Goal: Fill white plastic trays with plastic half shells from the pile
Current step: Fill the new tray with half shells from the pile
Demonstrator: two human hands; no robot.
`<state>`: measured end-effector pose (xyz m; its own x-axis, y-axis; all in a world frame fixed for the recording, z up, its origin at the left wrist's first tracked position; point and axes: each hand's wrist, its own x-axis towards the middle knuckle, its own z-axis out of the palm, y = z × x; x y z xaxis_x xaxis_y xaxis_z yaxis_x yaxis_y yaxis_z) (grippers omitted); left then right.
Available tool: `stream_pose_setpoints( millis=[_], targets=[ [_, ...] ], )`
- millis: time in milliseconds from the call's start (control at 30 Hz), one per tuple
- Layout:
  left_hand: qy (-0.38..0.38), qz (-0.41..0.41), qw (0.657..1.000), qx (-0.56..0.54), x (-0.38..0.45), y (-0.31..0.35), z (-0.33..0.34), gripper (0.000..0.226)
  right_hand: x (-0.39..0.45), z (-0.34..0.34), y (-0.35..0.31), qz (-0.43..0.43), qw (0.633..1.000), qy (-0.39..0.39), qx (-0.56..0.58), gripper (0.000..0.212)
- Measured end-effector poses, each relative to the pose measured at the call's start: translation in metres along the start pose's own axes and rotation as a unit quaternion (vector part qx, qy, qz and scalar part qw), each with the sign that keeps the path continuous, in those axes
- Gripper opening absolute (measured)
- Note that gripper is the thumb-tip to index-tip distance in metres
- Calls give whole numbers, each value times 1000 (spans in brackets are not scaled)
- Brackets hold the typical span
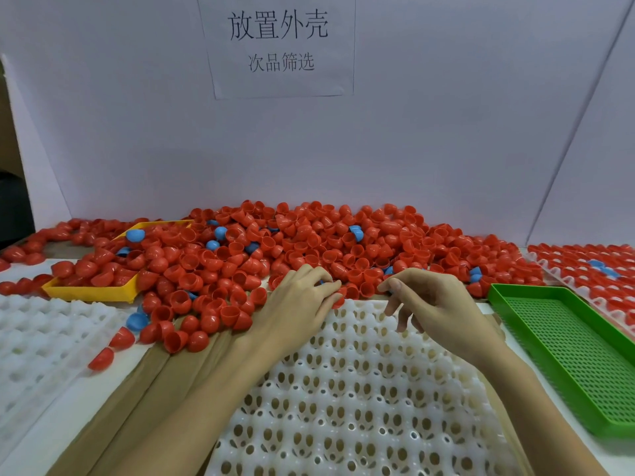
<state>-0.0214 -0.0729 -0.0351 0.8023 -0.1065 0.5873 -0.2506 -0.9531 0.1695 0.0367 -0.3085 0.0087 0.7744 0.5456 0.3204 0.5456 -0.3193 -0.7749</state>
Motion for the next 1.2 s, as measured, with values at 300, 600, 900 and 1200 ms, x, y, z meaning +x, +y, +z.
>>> stream_pose_setpoints(
  millis=[300,600,900,1200],
  targets=[
    [6,0,1000,-28,-2,1,2,31,0,-1,1,2,1000,1,-5,24],
    [-26,33,999,-3,-7,-2,4,27,0,-2,3,2,1000,2,-13,25],
    [-7,-103,986,133,-13,-20,-33,40,2,-7,11,9,1000,10,-11,24],
    [-106,-207,960,154,-34,-59,-40,23,4,-8,21,29,999,13,-25,25]
  ],
)
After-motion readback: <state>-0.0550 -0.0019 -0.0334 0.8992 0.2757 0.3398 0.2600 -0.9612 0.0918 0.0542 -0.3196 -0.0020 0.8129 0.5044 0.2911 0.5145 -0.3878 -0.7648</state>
